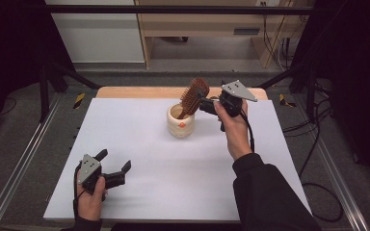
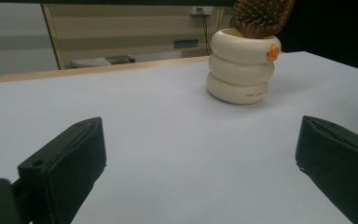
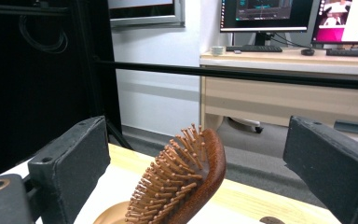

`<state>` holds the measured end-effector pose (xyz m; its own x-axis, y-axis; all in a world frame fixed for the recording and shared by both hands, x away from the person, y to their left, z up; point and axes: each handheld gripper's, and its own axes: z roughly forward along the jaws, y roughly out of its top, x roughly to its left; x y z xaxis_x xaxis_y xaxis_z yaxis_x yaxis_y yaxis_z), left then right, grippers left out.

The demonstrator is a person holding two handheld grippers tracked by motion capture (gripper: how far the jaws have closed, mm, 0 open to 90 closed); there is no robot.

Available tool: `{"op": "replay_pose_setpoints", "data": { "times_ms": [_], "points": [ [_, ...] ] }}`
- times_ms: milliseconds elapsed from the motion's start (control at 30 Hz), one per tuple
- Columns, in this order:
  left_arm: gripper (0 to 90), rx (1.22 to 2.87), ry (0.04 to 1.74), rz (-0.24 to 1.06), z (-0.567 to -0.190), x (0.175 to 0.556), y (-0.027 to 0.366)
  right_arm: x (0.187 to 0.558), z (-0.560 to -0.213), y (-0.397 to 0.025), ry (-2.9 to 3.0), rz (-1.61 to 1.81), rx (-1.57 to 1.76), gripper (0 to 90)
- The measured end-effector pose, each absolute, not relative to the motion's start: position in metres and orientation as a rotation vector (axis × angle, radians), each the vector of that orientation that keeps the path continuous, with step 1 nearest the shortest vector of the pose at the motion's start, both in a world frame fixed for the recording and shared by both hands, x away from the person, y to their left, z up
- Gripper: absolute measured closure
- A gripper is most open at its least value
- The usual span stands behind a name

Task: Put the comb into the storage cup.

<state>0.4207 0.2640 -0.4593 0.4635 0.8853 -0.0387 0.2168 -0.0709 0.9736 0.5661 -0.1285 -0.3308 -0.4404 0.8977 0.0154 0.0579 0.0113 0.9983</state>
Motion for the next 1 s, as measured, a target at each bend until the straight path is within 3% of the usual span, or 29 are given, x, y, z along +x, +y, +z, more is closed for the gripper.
{"op": "replay_pose_setpoints", "data": {
  "times_ms": [1000],
  "points": [
    [1.7,1.588,0.993,0.738,-0.460,0.421,0.263,0.537,-0.338,-0.160,1.562,1.495,1.014,4.4]
  ]
}}
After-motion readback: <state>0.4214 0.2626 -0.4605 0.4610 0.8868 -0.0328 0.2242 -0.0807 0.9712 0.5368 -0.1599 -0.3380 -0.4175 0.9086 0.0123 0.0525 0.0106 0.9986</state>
